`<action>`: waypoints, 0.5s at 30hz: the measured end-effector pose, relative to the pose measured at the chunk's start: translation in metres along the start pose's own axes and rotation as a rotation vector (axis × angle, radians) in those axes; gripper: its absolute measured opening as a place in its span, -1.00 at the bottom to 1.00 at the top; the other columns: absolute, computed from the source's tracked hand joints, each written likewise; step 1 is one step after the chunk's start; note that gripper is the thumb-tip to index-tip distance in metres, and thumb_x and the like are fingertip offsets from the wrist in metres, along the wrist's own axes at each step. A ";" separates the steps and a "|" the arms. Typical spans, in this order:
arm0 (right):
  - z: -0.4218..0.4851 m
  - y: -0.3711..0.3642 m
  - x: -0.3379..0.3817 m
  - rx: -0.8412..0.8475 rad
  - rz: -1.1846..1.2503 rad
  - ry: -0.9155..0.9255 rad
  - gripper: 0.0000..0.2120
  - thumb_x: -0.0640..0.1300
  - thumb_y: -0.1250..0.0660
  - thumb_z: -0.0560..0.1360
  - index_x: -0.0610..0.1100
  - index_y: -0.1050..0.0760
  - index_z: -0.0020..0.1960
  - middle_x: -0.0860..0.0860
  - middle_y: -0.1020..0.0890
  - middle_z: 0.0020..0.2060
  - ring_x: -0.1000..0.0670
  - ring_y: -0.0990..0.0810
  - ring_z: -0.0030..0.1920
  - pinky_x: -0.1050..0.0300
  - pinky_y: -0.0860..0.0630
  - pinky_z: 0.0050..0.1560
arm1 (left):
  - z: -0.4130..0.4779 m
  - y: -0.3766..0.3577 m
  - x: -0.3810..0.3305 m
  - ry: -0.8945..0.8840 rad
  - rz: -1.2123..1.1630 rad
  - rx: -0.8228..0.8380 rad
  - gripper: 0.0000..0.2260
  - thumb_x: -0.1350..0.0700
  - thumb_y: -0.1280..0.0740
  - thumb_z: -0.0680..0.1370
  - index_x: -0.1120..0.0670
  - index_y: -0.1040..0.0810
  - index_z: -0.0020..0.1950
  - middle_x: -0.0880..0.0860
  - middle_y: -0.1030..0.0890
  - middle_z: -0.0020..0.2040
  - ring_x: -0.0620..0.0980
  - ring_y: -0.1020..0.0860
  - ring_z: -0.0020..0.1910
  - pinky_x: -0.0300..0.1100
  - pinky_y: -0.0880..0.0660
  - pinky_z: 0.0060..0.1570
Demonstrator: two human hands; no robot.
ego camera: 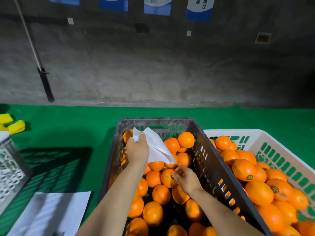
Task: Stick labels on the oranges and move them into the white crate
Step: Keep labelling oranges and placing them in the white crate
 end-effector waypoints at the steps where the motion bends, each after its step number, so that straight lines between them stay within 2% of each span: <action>1: 0.004 -0.003 -0.002 0.022 0.051 -0.066 -0.76 0.02 -0.40 0.55 -0.06 -0.52 0.15 0.00 -0.62 -0.04 -0.03 -0.60 0.01 -0.02 -0.57 0.08 | 0.000 0.000 0.001 -0.004 0.000 0.005 -0.58 -0.05 -0.22 0.65 0.18 -0.38 0.41 0.07 -0.55 0.14 0.07 -0.52 0.06 -0.03 -0.49 0.04; 3: 0.011 -0.007 -0.006 0.090 0.089 -0.155 -0.62 0.07 -0.39 0.56 -0.08 -0.46 0.28 -0.02 -0.60 0.03 -0.06 -0.59 0.03 -0.06 -0.58 0.08 | -0.001 -0.001 0.000 -0.005 0.006 0.030 -0.64 -0.05 -0.24 0.64 0.17 -0.43 0.32 0.01 -0.53 -0.03 -0.01 -0.49 -0.10 -0.08 -0.40 -0.09; 4: 0.013 -0.008 -0.007 0.129 0.085 -0.180 -0.55 0.09 -0.37 0.57 -0.08 -0.42 0.36 -0.03 -0.58 0.09 -0.05 -0.57 0.03 -0.05 -0.59 0.04 | -0.001 -0.002 0.000 -0.001 0.014 0.045 -0.68 -0.05 -0.25 0.64 0.15 -0.45 0.27 0.03 -0.54 -0.03 0.01 -0.50 -0.11 -0.09 -0.40 -0.11; 6: 0.016 -0.008 -0.006 0.204 0.077 -0.204 -0.45 0.12 -0.32 0.59 -0.03 -0.30 0.51 -0.02 -0.54 0.17 0.00 -0.56 -0.03 0.10 -0.60 -0.21 | 0.000 -0.004 0.001 0.004 0.033 0.063 -0.75 -0.05 -0.27 0.63 0.10 -0.46 0.16 0.06 -0.56 -0.04 0.04 -0.53 -0.10 -0.11 -0.43 -0.15; 8: 0.018 -0.007 -0.007 0.246 0.072 -0.214 -0.42 0.13 -0.31 0.60 0.00 -0.25 0.55 0.02 -0.52 0.11 0.02 -0.56 -0.08 0.20 -0.52 -0.39 | 0.000 -0.005 0.002 -0.008 0.038 0.078 -0.77 -0.05 -0.27 0.63 0.10 -0.47 0.09 0.06 -0.55 -0.13 0.08 -0.54 -0.13 -0.13 -0.42 -0.22; 10: 0.018 -0.005 -0.008 0.264 0.083 -0.199 -0.50 0.12 -0.34 0.58 0.05 -0.32 0.46 0.04 -0.48 0.07 0.02 -0.56 -0.07 0.17 -0.54 -0.30 | -0.001 -0.006 0.003 -0.007 0.041 0.102 -0.72 -0.06 -0.27 0.63 0.14 -0.51 0.14 0.11 -0.57 -0.09 0.13 -0.56 -0.09 -0.12 -0.43 -0.20; 12: 0.018 -0.006 -0.009 0.251 0.082 -0.100 -0.69 0.10 -0.42 0.53 0.06 -0.40 0.17 0.08 -0.46 0.02 0.07 -0.52 -0.04 0.10 -0.52 -0.07 | -0.001 -0.009 0.006 -0.010 0.072 0.108 -0.71 -0.06 -0.26 0.63 0.13 -0.51 0.18 0.10 -0.56 -0.11 0.07 -0.54 -0.14 -0.13 -0.41 -0.26; 13: 0.018 -0.008 -0.009 0.236 0.087 -0.035 -0.70 0.09 -0.46 0.50 0.02 -0.43 0.10 0.07 -0.48 0.02 0.07 -0.52 -0.01 0.07 -0.51 0.05 | 0.000 -0.009 0.006 -0.024 0.093 0.108 -0.73 -0.06 -0.26 0.63 0.12 -0.50 0.16 0.08 -0.54 -0.15 0.02 -0.52 -0.18 -0.14 -0.39 -0.30; 15: 0.014 -0.013 0.000 0.225 0.059 0.035 -0.57 0.09 -0.51 0.45 -0.02 -0.44 0.20 0.01 -0.51 0.12 0.00 -0.53 0.13 -0.03 -0.50 0.22 | 0.001 -0.009 0.007 -0.051 0.124 0.110 -0.78 -0.05 -0.26 0.63 0.10 -0.45 0.08 0.06 -0.51 -0.21 -0.02 -0.49 -0.24 -0.16 -0.36 -0.34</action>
Point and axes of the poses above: each hand's wrist, its own z-axis towards the middle knuckle, its own y-axis out of the back of the hand, x = y × z, the point moved 2 cm from there along z, towards the middle knuckle
